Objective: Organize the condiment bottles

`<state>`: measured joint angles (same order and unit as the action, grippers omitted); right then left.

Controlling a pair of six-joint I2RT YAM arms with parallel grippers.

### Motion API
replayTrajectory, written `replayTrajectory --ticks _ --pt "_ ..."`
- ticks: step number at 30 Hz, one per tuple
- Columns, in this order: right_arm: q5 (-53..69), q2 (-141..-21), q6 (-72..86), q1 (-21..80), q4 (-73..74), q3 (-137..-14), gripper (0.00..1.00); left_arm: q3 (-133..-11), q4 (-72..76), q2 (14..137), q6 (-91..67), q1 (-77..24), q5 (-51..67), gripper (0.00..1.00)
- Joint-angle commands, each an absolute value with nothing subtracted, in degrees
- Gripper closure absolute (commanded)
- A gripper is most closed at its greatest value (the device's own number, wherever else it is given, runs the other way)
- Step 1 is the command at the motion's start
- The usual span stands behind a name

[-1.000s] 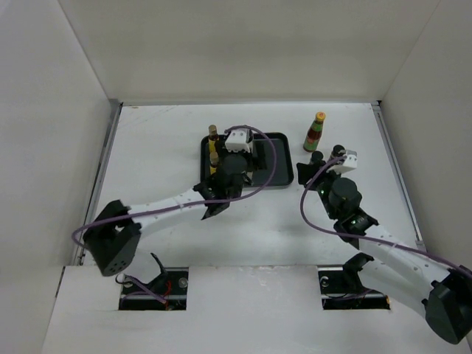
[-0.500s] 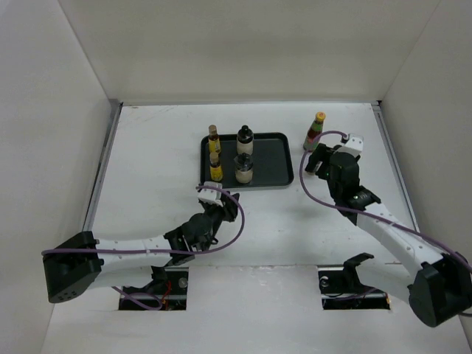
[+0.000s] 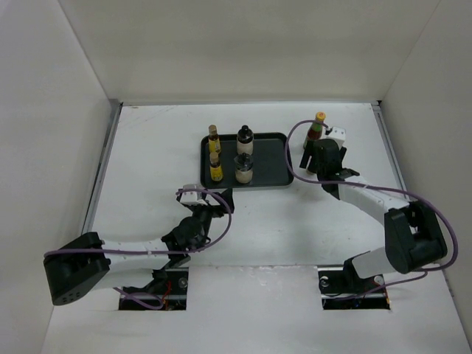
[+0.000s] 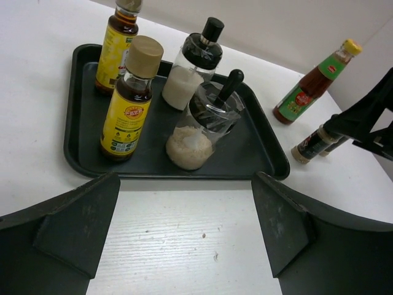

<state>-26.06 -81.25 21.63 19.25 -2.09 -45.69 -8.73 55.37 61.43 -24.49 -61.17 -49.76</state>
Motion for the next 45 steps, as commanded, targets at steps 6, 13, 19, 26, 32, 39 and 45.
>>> replayTrajectory --ticks 6,13,19,26,32,39,45 --pt "-27.33 -87.09 19.87 17.27 -9.84 -50.71 0.22 -10.11 61.52 65.74 -24.70 -62.09 -50.19 0.10" --pt "-28.56 -88.77 18.28 16.92 -12.04 -52.91 0.56 -10.11 61.61 66.27 -24.70 -61.57 -49.92 0.09" --pt "-28.30 -81.13 16.61 20.43 -10.99 -53.34 0.61 -10.11 61.61 66.62 -24.79 -61.30 -49.92 0.09" --pt "-23.04 -89.10 17.14 24.91 -11.69 -62.82 0.61 -10.11 61.61 66.80 -24.96 -61.21 -49.92 0.09" --pt "-20.39 -103.33 16.96 26.41 -13.10 -75.83 0.61 -9.93 61.61 66.45 -24.96 -61.13 -49.92 0.08" --pt "-18.72 -112.32 17.05 27.73 -11.69 -83.58 0.60 -10.11 61.61 66.62 -24.96 -61.48 -49.39 0.08" --pt "-19.07 -115.48 16.79 29.13 -9.06 -85.08 0.57 -10.20 61.61 67.06 -25.22 -61.30 -48.60 0.08"
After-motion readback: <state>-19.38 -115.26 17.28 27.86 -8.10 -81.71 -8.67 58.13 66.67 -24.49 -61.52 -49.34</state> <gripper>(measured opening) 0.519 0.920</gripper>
